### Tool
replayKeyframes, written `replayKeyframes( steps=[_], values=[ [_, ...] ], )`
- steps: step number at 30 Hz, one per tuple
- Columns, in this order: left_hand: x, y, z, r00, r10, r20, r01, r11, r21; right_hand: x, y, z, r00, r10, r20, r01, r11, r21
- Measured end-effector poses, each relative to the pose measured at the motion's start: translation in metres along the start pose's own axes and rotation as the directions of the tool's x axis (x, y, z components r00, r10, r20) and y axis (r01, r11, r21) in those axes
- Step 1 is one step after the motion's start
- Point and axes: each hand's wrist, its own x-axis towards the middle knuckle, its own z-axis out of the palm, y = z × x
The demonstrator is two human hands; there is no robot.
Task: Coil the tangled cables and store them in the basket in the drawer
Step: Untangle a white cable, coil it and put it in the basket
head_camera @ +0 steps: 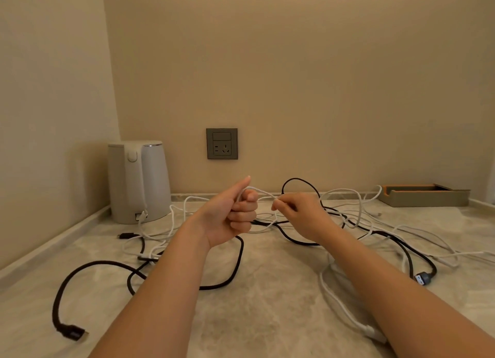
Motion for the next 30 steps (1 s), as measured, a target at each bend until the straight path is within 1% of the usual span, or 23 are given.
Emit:
replayKeyframes(
  steps=[3,5,7,8,9,11,13,14,15,17,19,20,22,24,25,27,28,30],
  values=[
    [-0.001,0.004,-0.002,0.999,0.041,0.028,-0.037,0.993,-0.111,0.004,-0.012,0.006,0.996,-0.021,0.092,0.025,0.999,-0.04],
    [0.001,0.007,-0.003,0.996,0.084,-0.01,-0.085,0.976,-0.203,0.007,-0.023,0.009,0.971,-0.054,0.231,0.078,0.993,-0.094],
    [0.003,0.008,-0.006,0.978,0.156,-0.138,-0.185,0.955,-0.232,0.007,-0.042,0.01,0.899,-0.069,0.434,0.142,0.98,-0.138],
    [0.005,0.009,-0.008,0.952,0.2,-0.231,-0.247,0.949,-0.198,0.006,-0.053,0.01,0.852,-0.073,0.519,0.178,0.972,-0.155],
    [0.007,0.009,-0.011,0.919,0.238,-0.315,-0.295,0.944,-0.149,0.004,-0.063,0.01,0.816,-0.087,0.571,0.22,0.961,-0.169],
    [0.011,0.009,-0.015,0.865,0.278,-0.418,-0.345,0.934,-0.094,0.0,-0.082,0.006,0.787,-0.105,0.608,0.291,0.933,-0.214],
    [0.013,0.01,-0.017,0.838,0.292,-0.46,-0.375,0.922,-0.098,-0.001,-0.094,-0.004,0.793,-0.135,0.594,0.336,0.91,-0.242],
    [0.013,0.01,-0.019,0.826,0.302,-0.476,-0.393,0.914,-0.102,-0.001,-0.096,-0.009,0.798,-0.148,0.584,0.336,0.914,-0.228],
    [0.012,0.01,-0.02,0.813,0.312,-0.492,-0.41,0.906,-0.102,0.0,-0.097,-0.015,0.804,-0.159,0.573,0.315,0.931,-0.185],
    [0.011,0.01,-0.024,0.784,0.345,-0.516,-0.428,0.903,-0.047,0.001,-0.094,-0.025,0.813,-0.188,0.552,0.252,0.967,-0.041],
    [0.01,0.009,-0.026,0.772,0.379,-0.51,-0.409,0.911,0.058,0.003,-0.094,-0.031,0.81,-0.214,0.547,0.209,0.975,0.072],
    [0.01,0.008,-0.025,0.777,0.391,-0.493,-0.382,0.916,0.125,0.005,-0.095,-0.032,0.81,-0.233,0.538,0.216,0.972,0.096],
    [0.012,0.006,-0.02,0.81,0.394,-0.434,-0.285,0.912,0.295,0.014,-0.098,-0.031,0.836,-0.291,0.465,0.275,0.956,0.104],
    [0.015,0.002,-0.014,0.877,0.332,-0.348,-0.184,0.9,0.395,0.027,-0.091,-0.025,0.886,-0.34,0.317,0.321,0.94,0.11],
    [0.015,0.001,-0.012,0.913,0.27,-0.305,-0.138,0.91,0.39,0.032,-0.084,-0.02,0.913,-0.341,0.223,0.322,0.939,0.12],
    [0.014,0.002,-0.011,0.967,0.134,-0.215,-0.064,0.951,0.303,0.036,-0.069,-0.01,0.953,-0.299,0.049,0.288,0.944,0.162],
    [0.014,0.002,-0.011,0.983,0.073,-0.166,-0.032,0.971,0.239,0.035,-0.062,-0.005,0.963,-0.268,-0.013,0.265,0.943,0.2],
    [0.014,0.002,-0.011,0.997,-0.019,-0.081,0.029,0.993,0.118,0.029,-0.055,0.002,0.979,-0.187,-0.085,0.204,0.931,0.301]
  ],
)
